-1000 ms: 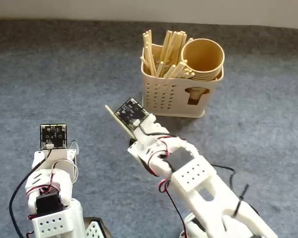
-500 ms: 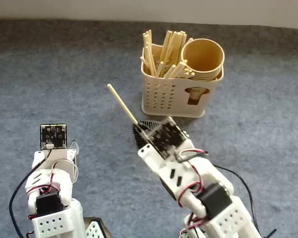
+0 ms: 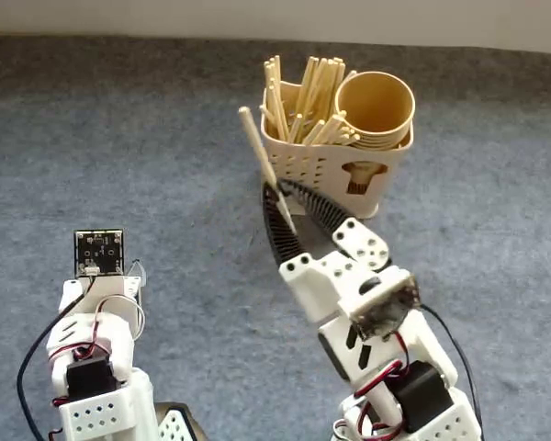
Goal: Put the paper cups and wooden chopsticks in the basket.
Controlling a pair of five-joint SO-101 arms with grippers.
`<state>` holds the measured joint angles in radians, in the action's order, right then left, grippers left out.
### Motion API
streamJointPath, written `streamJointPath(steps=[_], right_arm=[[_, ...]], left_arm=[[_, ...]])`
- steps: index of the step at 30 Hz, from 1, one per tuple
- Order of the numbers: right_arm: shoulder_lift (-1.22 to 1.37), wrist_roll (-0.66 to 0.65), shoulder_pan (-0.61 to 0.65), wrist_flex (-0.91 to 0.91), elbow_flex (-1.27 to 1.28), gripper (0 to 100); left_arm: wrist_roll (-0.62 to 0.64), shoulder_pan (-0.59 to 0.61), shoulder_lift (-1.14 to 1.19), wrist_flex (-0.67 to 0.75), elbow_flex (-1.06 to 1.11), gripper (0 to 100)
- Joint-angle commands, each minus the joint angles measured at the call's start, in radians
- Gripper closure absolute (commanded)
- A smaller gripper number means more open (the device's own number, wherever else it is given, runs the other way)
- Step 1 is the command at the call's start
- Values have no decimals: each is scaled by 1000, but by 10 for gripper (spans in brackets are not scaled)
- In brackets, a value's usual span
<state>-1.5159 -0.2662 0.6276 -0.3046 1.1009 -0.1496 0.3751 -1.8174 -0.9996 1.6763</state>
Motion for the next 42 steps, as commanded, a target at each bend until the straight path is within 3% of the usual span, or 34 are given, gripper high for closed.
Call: streamJointPath(steps=[1,6,14,24,33,42], right_arm=[[-12,3,-53,142,-8,993],[45,0,-59,254,-16,993],[414,5,-64,446,-157,993],[765,6,-174,657,-375,993],[931,6,-252,797,-377,993],[969,6,-271,814,-228,991]], left_arm=[[-6,12,-4,0,19,812],[-6,12,-4,0,19,812],[-6,12,-4,0,19,812],[-6,12,-4,0,19,812],[-6,12,-4,0,19,812],[-6,12,-4,0,19,812]])
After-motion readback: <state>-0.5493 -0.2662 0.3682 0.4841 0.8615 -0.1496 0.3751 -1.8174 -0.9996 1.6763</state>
